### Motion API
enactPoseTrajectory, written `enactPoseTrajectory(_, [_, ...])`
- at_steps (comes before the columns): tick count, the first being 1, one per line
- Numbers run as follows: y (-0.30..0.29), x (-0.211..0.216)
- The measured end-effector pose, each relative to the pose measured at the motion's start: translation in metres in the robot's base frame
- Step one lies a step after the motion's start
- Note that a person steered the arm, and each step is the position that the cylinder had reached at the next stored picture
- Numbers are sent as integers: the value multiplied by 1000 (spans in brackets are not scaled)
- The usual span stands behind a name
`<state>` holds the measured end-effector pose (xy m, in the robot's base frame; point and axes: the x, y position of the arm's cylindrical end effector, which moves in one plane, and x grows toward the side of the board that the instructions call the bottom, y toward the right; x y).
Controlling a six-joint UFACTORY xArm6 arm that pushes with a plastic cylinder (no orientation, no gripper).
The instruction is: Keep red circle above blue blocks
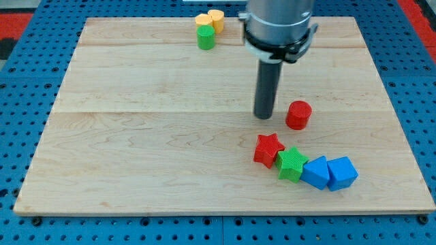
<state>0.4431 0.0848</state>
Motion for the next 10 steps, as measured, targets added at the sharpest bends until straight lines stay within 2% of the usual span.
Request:
enactPoseTrajectory(1, [24,-15])
enactPoseTrajectory(3, [35,57])
enactPoseTrajectory(4, [37,60])
enactPoseTrajectory(6, [71,20])
enactPoseTrajectory(7, [91,25])
enactPoseTrajectory(8, [91,48])
enactPoseTrajectory(10, [91,57])
